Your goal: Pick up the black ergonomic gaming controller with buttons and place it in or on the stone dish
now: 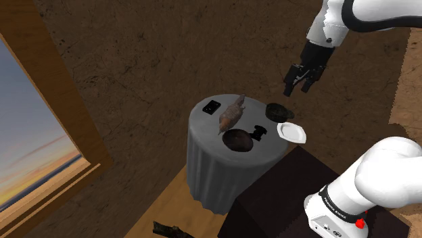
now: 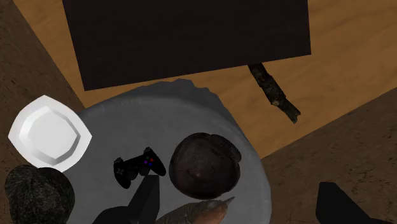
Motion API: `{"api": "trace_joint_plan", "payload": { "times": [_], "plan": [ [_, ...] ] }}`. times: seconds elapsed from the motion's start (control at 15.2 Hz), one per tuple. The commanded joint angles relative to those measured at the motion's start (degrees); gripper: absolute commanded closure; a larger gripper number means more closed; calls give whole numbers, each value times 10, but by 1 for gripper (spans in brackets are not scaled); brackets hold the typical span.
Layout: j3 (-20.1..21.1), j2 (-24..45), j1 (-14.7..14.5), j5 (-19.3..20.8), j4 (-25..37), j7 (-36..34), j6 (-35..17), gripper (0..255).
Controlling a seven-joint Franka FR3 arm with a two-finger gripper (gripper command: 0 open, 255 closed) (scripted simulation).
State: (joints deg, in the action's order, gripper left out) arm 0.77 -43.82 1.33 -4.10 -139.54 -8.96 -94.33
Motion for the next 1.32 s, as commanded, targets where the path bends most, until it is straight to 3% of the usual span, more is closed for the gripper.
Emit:
{"api": "trace_joint_plan", "payload": {
  "times": [0.0, 0.66, 1.25],
  "plan": [
    [0, 0, 0, 0, 0, 0, 0, 0],
    [-51, 115, 32, 29, -79, 52, -192, 0],
    [-99, 286, 52, 31, -81, 106, -365, 0]
  ]
}}
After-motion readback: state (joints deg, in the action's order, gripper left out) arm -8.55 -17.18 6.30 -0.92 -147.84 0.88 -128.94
